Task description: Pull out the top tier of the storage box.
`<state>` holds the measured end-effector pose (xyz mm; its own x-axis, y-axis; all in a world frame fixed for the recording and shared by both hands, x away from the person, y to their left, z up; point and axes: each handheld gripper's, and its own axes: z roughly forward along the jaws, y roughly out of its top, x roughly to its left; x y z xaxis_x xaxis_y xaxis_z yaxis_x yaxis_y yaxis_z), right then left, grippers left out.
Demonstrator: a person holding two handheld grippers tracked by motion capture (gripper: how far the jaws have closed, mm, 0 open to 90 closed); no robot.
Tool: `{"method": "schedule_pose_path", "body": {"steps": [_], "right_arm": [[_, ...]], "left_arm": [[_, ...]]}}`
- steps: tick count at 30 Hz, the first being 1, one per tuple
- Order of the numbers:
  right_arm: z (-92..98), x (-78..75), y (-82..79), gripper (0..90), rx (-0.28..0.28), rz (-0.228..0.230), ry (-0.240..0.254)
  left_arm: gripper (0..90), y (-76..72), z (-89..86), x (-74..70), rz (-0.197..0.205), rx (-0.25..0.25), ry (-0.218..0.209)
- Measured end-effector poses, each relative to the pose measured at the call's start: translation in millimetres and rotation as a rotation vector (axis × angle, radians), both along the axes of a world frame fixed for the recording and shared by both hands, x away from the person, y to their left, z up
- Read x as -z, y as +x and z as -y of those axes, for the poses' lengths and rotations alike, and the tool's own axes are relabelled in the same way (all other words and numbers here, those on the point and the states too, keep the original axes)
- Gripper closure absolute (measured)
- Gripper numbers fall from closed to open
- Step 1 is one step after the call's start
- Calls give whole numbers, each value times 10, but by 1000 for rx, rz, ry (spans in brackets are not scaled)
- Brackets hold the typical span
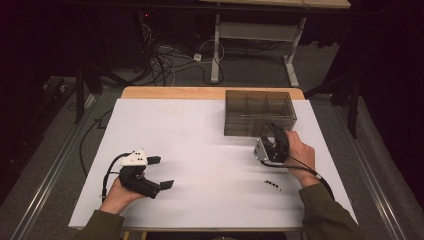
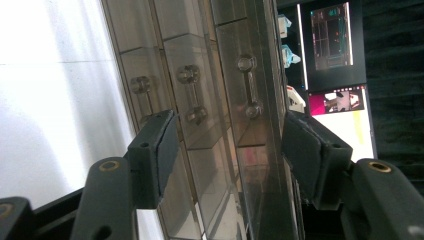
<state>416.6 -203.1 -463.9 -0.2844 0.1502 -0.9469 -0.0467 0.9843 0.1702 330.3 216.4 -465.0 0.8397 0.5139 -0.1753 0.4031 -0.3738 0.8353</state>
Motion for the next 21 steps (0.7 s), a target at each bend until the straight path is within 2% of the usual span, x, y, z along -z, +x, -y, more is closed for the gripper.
{"method": "schedule_pose_path", "body": {"steps": [21], "right_arm": [[-42,2,85,531,17,45,-45]], "left_arm": [[0,0,-4,-2,0,-3,-1]]}}
